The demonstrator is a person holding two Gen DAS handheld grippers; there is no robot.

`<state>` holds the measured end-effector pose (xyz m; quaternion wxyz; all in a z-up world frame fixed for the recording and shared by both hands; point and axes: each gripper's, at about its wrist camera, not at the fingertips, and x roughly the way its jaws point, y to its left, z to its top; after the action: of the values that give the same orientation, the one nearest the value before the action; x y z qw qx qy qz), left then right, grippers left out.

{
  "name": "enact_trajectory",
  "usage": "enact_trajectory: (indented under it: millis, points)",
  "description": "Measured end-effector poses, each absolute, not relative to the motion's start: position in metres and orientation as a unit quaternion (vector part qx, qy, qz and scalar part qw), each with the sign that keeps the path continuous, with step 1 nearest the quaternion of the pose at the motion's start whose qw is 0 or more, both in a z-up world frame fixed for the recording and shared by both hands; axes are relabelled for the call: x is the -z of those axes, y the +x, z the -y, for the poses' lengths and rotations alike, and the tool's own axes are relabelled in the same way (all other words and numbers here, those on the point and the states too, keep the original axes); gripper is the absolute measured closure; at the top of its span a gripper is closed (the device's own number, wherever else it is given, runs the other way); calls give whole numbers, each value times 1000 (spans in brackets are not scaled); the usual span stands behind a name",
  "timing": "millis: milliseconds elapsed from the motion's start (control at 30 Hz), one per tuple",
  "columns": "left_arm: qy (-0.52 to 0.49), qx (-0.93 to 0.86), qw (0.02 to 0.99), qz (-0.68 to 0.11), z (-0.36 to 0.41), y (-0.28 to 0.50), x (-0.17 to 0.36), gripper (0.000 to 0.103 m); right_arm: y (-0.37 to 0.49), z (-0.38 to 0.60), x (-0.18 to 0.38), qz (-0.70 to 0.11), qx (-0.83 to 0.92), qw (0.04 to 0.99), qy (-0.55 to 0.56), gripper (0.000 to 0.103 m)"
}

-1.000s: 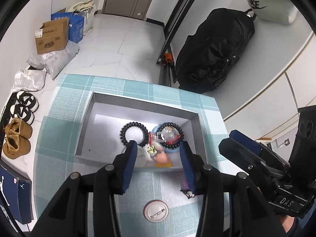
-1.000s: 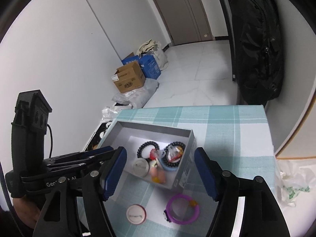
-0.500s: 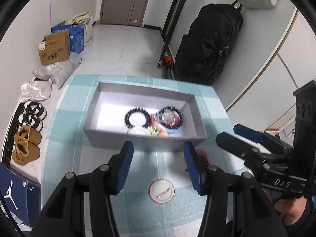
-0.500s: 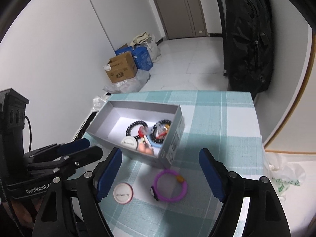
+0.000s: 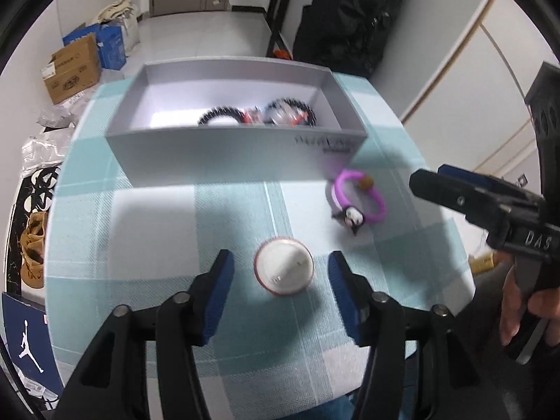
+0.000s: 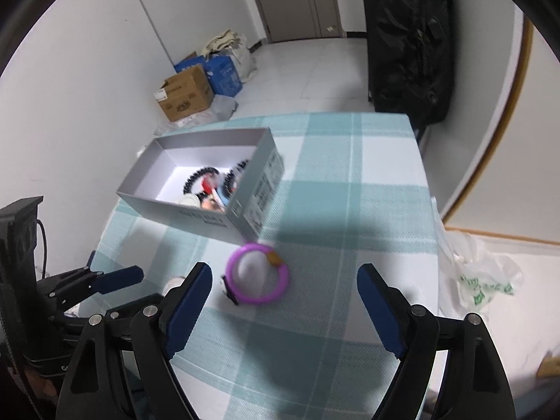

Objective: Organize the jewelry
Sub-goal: 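Lower the left gripper onto the white round badge and close it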

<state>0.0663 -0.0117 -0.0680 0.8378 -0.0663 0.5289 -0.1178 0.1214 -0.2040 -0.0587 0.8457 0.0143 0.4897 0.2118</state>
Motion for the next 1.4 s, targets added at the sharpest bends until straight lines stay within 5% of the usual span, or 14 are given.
enact_trajectory:
  millis: [1000,1267,1400]
  points:
    - [-34,108,829,-547,27,67,81,45,108,233,75,-520,-173,835,51,18]
    - [-38,103,829,-548,20,68,81,83,108,228,78,-524,-170,834,43,18]
    - [-36,110,827,-550,21,70,81,86,108,227,80,-526,-165,834,40,18]
